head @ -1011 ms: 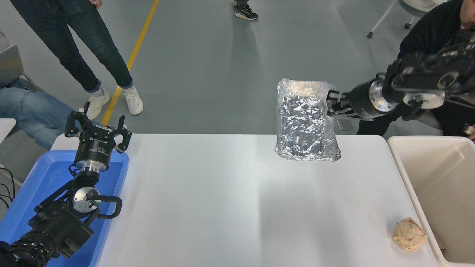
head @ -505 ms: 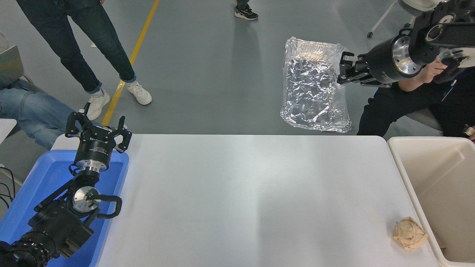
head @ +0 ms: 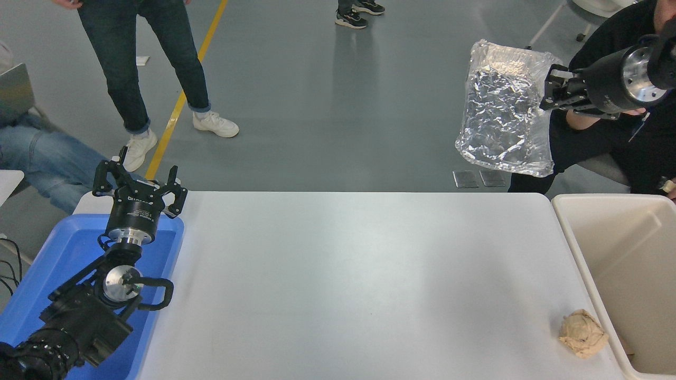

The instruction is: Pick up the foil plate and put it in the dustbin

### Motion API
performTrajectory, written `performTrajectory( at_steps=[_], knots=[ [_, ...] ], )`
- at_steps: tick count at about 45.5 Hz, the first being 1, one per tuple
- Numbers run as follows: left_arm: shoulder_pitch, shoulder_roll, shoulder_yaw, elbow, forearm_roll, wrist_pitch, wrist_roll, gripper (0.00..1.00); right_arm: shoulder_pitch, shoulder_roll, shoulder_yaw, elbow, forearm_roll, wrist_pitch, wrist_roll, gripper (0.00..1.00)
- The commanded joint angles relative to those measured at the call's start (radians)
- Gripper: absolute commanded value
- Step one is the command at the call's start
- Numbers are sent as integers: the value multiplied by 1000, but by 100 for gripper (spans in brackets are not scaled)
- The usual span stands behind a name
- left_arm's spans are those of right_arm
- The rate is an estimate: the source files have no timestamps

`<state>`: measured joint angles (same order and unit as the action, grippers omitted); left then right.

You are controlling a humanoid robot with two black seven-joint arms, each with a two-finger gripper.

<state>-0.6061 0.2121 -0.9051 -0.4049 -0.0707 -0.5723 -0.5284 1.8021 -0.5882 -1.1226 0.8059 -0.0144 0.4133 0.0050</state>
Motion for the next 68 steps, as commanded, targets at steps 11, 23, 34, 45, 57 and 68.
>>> performTrajectory(
  at_steps=[11, 23, 34, 45, 57, 68],
  knots=[
    [0, 0, 0, 0, 0, 0, 1, 99, -550, -65, 59, -479, 31, -85, -3, 0],
    [0, 0, 0, 0, 0, 0, 1, 99, -808, -65, 150, -631, 97, -145, -7, 0],
    [0, 0, 0, 0, 0, 0, -1, 99, -957, -64, 257, -639, 99, -221, -7, 0],
    [-1, 0, 0, 0, 0, 0, 1, 99, -1014, -58, 311, -640, 100, -261, -10, 29],
    [0, 0, 0, 0, 0, 0, -1, 99, -1029, -51, 311, -631, 100, -265, -10, 85],
    [-1, 0, 0, 0, 0, 0, 1, 99, -870, -33, 313, -607, 99, -252, -8, 100]
  ],
)
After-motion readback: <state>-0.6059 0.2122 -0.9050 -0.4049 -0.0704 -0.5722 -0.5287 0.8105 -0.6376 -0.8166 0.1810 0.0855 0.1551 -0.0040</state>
